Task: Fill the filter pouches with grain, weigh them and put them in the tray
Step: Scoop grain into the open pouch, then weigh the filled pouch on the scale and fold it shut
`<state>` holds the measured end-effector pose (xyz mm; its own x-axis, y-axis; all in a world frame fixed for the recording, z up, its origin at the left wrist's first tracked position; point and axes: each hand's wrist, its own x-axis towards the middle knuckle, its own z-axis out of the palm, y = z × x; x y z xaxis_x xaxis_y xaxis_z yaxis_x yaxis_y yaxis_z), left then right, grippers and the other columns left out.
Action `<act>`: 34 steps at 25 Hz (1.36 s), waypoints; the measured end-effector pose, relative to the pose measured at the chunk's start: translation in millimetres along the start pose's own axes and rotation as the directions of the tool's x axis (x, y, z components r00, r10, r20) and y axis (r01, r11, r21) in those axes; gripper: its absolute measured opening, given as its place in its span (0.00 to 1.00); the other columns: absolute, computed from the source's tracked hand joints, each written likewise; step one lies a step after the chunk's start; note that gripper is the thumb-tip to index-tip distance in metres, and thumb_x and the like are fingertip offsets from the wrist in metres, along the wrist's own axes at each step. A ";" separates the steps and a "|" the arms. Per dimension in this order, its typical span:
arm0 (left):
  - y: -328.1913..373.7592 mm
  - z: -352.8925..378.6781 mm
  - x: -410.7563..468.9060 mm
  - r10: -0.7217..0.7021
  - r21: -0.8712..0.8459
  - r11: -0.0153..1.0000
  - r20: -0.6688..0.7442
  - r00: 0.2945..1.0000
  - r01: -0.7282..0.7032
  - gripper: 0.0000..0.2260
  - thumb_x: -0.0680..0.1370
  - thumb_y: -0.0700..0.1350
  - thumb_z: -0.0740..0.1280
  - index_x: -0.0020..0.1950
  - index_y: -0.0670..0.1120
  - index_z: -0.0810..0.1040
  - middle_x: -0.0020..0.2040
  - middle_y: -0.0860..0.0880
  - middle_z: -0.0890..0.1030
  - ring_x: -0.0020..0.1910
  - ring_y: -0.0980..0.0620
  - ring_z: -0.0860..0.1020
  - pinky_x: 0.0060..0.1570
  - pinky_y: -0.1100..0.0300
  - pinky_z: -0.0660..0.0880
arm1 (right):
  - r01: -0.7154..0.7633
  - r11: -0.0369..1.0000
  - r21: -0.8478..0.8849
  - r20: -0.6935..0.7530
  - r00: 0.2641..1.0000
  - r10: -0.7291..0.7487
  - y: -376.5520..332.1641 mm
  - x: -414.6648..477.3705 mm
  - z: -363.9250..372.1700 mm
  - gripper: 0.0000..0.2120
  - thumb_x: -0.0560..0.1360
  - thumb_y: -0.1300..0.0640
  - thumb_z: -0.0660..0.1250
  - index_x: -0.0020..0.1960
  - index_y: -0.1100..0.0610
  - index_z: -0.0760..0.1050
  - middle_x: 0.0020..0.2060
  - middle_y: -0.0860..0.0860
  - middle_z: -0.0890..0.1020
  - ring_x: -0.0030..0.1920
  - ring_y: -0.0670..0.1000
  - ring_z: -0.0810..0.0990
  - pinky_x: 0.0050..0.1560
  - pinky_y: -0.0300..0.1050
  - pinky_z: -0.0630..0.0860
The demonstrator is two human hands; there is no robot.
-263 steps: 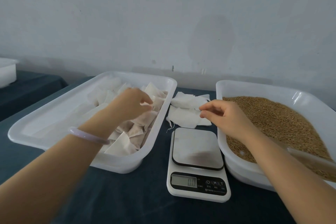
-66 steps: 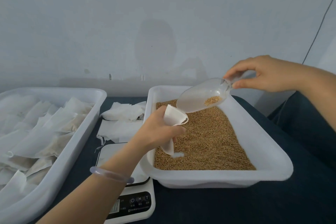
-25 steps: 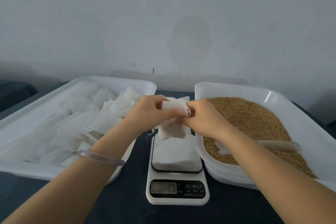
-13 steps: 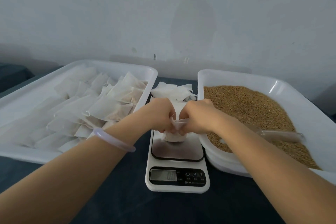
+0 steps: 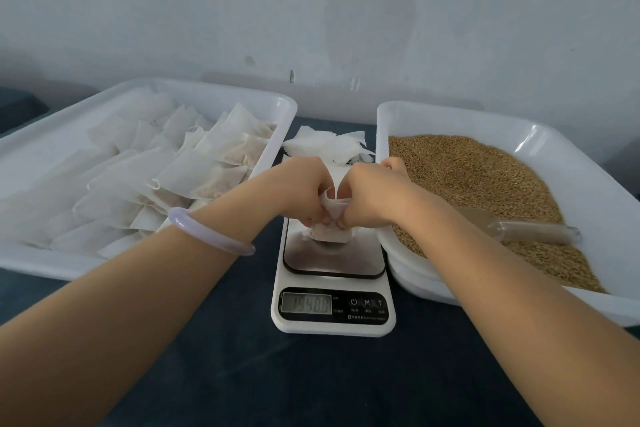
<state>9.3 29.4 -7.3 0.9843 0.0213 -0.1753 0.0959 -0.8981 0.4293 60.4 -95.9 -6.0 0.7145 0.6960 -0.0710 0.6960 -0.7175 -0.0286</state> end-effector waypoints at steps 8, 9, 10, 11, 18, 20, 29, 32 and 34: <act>-4.4 -4.2 -5.0 -0.021 -0.127 0.992 -0.057 0.998 0.013 0.10 0.70 0.42 0.70 0.47 0.50 0.72 0.43 0.52 0.76 0.40 0.55 0.76 0.39 0.61 0.73 | 0.009 0.957 0.289 -0.059 0.998 0.009 8.8 -13.1 -3.8 0.12 0.66 0.50 0.70 0.47 0.48 0.72 0.43 0.45 0.76 0.49 0.50 0.70 0.51 0.45 0.62; -4.4 -5.3 -6.4 -0.028 -0.161 0.987 -0.078 0.997 0.015 0.12 0.70 0.42 0.70 0.50 0.51 0.72 0.44 0.53 0.75 0.40 0.55 0.75 0.38 0.62 0.72 | 0.002 0.923 0.385 -0.060 0.998 0.022 11.3 -14.5 -4.3 0.16 0.65 0.51 0.71 0.50 0.47 0.71 0.47 0.45 0.77 0.52 0.50 0.71 0.52 0.45 0.65; -3.8 -6.4 -7.6 -0.031 -0.214 0.977 -0.084 0.996 0.012 0.14 0.71 0.41 0.69 0.53 0.50 0.72 0.43 0.54 0.74 0.39 0.56 0.75 0.36 0.64 0.72 | 0.007 0.889 0.457 -0.071 0.997 0.029 12.6 -15.5 -4.6 0.17 0.65 0.51 0.71 0.52 0.47 0.71 0.49 0.44 0.78 0.55 0.50 0.72 0.53 0.44 0.67; -2.9 -7.6 -8.5 -0.029 -0.269 0.963 -0.084 0.996 0.006 0.14 0.71 0.40 0.69 0.54 0.49 0.72 0.42 0.54 0.74 0.37 0.57 0.74 0.33 0.68 0.71 | 0.013 0.866 0.500 -0.081 0.996 0.032 13.5 -15.6 -4.1 0.18 0.65 0.51 0.71 0.53 0.47 0.71 0.51 0.44 0.78 0.57 0.50 0.72 0.55 0.44 0.68; -2.4 -6.8 -11.0 -0.028 -0.332 0.943 -0.066 0.997 0.004 0.13 0.72 0.40 0.69 0.54 0.49 0.73 0.43 0.53 0.75 0.37 0.57 0.73 0.34 0.65 0.67 | 0.022 0.827 0.561 -0.118 0.992 0.053 14.6 -14.1 2.5 0.14 0.65 0.52 0.71 0.50 0.46 0.73 0.49 0.44 0.80 0.52 0.48 0.74 0.51 0.42 0.66; -2.6 -6.5 -10.5 -0.025 -0.341 0.940 -0.071 0.997 0.000 0.13 0.72 0.40 0.69 0.54 0.48 0.73 0.42 0.53 0.75 0.36 0.57 0.73 0.34 0.65 0.67 | 0.017 0.817 0.577 -0.116 0.991 0.062 14.9 -13.2 2.1 0.14 0.65 0.51 0.71 0.49 0.46 0.73 0.48 0.44 0.80 0.51 0.47 0.74 0.50 0.41 0.66; -3.7 -5.9 -8.8 -0.018 -0.353 0.936 -0.063 0.998 -0.005 0.12 0.72 0.39 0.69 0.53 0.48 0.72 0.43 0.53 0.75 0.36 0.57 0.73 0.33 0.65 0.67 | 0.004 0.797 0.604 -0.099 0.993 0.070 16.4 -12.4 2.2 0.13 0.65 0.52 0.71 0.49 0.45 0.74 0.46 0.43 0.80 0.49 0.46 0.74 0.44 0.39 0.65; -5.0 -5.8 -8.2 -0.017 -0.348 0.938 -0.054 0.998 -0.003 0.12 0.72 0.40 0.69 0.51 0.50 0.72 0.45 0.51 0.76 0.39 0.55 0.74 0.37 0.62 0.68 | -0.002 0.802 0.598 -0.096 0.993 0.074 15.7 -13.3 1.9 0.13 0.65 0.52 0.70 0.49 0.46 0.74 0.46 0.43 0.80 0.49 0.47 0.73 0.46 0.39 0.65; -6.0 -5.4 -7.6 -0.017 -0.338 0.941 -0.051 0.999 -0.002 0.11 0.71 0.41 0.70 0.48 0.52 0.71 0.47 0.50 0.77 0.41 0.54 0.74 0.39 0.61 0.69 | -0.006 0.806 0.591 -0.094 0.993 0.076 14.9 -14.0 1.3 0.12 0.65 0.52 0.70 0.48 0.46 0.74 0.47 0.43 0.80 0.49 0.47 0.73 0.48 0.40 0.65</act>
<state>2.1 37.0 -3.8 0.9889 0.0589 -0.1367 0.1388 -0.6970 0.7035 60.7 -116.4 -6.8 0.7692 0.6387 0.0212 0.5151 -0.6000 -0.6121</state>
